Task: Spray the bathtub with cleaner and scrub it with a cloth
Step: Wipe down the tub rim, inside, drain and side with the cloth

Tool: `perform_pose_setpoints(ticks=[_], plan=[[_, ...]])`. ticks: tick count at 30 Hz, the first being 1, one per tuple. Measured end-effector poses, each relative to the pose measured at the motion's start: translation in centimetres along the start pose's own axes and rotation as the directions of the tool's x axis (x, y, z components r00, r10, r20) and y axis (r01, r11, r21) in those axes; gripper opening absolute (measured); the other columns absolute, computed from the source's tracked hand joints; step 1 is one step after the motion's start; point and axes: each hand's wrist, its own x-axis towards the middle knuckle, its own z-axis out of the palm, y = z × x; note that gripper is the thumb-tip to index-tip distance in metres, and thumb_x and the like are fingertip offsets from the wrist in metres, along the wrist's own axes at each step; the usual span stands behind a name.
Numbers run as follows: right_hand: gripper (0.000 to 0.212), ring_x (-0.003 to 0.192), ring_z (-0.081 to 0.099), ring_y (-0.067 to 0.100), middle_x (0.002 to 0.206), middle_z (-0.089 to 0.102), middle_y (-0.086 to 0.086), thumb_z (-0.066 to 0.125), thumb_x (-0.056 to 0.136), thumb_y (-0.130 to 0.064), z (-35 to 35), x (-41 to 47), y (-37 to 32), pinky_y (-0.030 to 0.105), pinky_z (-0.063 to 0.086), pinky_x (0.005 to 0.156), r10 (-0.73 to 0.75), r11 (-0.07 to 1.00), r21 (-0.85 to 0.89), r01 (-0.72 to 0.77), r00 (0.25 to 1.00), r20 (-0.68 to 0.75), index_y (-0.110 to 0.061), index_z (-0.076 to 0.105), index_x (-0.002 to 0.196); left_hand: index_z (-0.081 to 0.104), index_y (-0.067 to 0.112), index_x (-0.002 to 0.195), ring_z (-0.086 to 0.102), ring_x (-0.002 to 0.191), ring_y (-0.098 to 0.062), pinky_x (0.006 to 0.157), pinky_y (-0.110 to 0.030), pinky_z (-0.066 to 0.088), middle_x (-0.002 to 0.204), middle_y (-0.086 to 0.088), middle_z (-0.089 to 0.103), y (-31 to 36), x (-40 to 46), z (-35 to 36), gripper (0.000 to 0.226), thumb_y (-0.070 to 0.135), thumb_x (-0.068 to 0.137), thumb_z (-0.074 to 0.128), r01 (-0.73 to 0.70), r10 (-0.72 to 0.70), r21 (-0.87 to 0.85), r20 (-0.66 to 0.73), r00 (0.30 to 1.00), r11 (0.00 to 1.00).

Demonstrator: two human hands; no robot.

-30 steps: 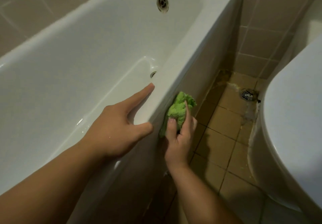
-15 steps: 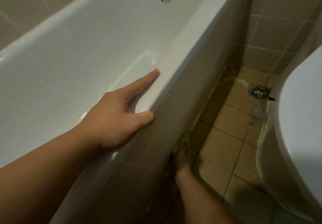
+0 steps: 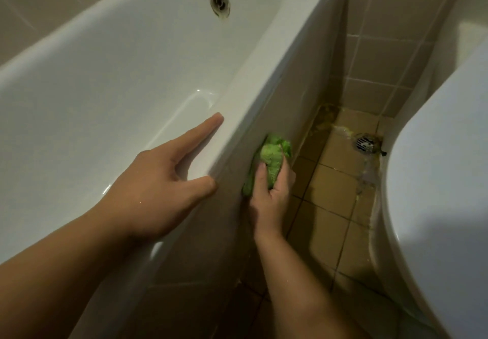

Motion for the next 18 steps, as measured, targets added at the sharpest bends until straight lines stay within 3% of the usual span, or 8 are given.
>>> perform_pose_setpoints(ticks=[2,4,6,8,11,13,15,18], plan=[[0.079,0.137,0.048,0.021,0.150,0.050,0.002,0.053,0.089,-0.068,-0.6,0.5,4.7,0.028,0.042,0.110,0.226,0.974,-0.001,-0.226,0.974,0.024,-0.024,0.045,0.153,0.019,0.085,0.134,0.057,0.118,-0.008,0.095,-0.024,0.042,0.155,0.039,0.030,0.2,0.6,0.1,0.082,0.048,0.071,0.058,0.011,-0.011,-0.015,0.015,1.000,1.000],[0.053,0.132,0.053,0.022,0.144,0.057,0.006,0.060,0.100,-0.048,-1.2,1.1,8.7,0.024,0.047,0.102,0.376,0.922,0.100,-0.374,0.927,0.006,-0.019,0.053,0.144,0.021,0.085,0.133,0.061,0.113,-0.014,0.092,-0.020,0.041,0.154,0.040,0.031,0.4,1.1,0.2,0.083,0.047,0.070,0.059,0.013,-0.013,-0.030,0.015,1.000,0.999],[0.027,0.124,0.059,0.022,0.137,0.063,0.006,0.060,0.104,-0.026,-1.8,1.3,12.1,0.031,0.050,0.101,0.500,0.857,0.157,-0.492,0.866,-0.016,-0.025,0.060,0.131,0.022,0.085,0.133,0.062,0.118,-0.015,0.092,-0.018,0.039,0.152,0.044,0.031,0.3,1.7,0.3,0.084,0.046,0.069,0.060,0.011,-0.010,-0.032,0.012,1.000,0.999],[0.027,0.121,0.061,0.021,0.137,0.064,0.003,0.060,0.104,-0.031,-2.3,1.2,14.9,0.042,0.050,0.106,0.574,0.810,0.117,-0.575,0.818,0.041,-0.032,0.060,0.131,0.022,0.085,0.132,0.060,0.110,-0.008,0.090,-0.013,0.038,0.150,0.047,0.031,0.4,2.3,0.3,0.084,0.049,0.067,0.060,0.014,-0.013,-0.045,0.015,1.000,0.999],[0.021,0.121,0.063,0.020,0.134,0.066,-0.001,0.059,0.103,-0.039,-2.3,2.1,18.9,0.052,0.049,0.110,0.591,0.795,0.093,-0.599,0.801,0.100,-0.046,0.064,0.122,0.022,0.085,0.133,0.054,0.103,0.000,0.093,-0.015,0.039,0.150,0.046,0.031,0.7,3.2,0.3,0.084,0.055,0.064,0.058,0.001,0.000,-0.056,0.011,1.000,0.998],[0.018,0.117,0.064,0.018,0.134,0.067,0.001,0.058,0.104,-0.037,-2.0,3.2,18.4,0.050,0.048,0.110,0.606,0.784,0.116,-0.610,0.792,0.071,-0.048,0.065,0.116,0.022,0.086,0.132,0.053,0.103,-0.001,0.091,-0.016,0.039,0.149,0.043,0.036,1.0,3.7,0.3,0.083,0.048,0.068,0.059,0.006,-0.005,-0.059,0.018,1.000,0.998],[0.022,0.118,0.063,0.020,0.135,0.067,0.002,0.059,0.104,-0.038,-1.6,4.4,13.8,0.042,0.049,0.108,0.620,0.779,0.110,-0.618,0.784,0.013,-0.040,0.064,0.125,0.023,0.086,0.131,0.054,0.104,-0.001,0.092,-0.015,0.040,0.146,0.042,0.041,1.3,4.4,0.3,0.084,0.045,0.068,0.059,0.011,-0.010,-0.060,0.014,1.000,0.998],[0.056,0.130,0.056,0.028,0.142,0.059,0.007,0.059,0.101,-0.048,-0.6,5.1,5.5,0.039,0.045,0.110,0.439,0.898,0.031,-0.438,0.898,-0.036,-0.018,0.053,0.148,0.023,0.086,0.132,0.054,0.099,0.010,0.090,-0.011,0.038,0.146,0.043,0.039,1.5,5.4,0.4,0.085,0.045,0.067,0.059,0.007,-0.007,-0.045,0.005,1.000,0.999]])
